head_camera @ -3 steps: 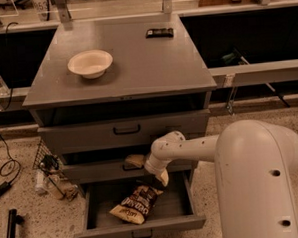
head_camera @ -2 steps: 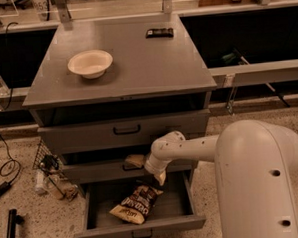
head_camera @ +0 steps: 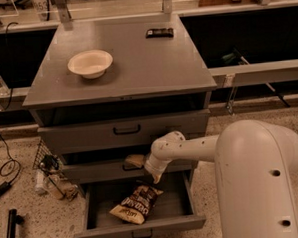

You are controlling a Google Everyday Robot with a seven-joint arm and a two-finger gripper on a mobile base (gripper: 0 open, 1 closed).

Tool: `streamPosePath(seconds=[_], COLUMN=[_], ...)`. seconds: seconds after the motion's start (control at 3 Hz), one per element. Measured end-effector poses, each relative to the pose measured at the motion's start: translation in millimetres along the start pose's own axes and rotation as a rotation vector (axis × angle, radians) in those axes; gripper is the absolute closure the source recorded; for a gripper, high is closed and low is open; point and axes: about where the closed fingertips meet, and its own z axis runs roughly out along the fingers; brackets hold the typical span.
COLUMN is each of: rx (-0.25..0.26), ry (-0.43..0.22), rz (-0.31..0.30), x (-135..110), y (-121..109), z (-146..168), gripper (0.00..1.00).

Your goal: Pick brown chip bag from bottom drawer and place on counter

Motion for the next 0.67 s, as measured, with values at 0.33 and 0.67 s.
streamPosePath(seconds=[0.33, 0.67], rx=[0.0, 0.0], ry=[0.0, 0.0], rz=[0.0, 0.0], x=[-0.1, -0.2], y=[0.0, 0.1], z=[0.1, 0.2], gripper=[0.04, 0.0])
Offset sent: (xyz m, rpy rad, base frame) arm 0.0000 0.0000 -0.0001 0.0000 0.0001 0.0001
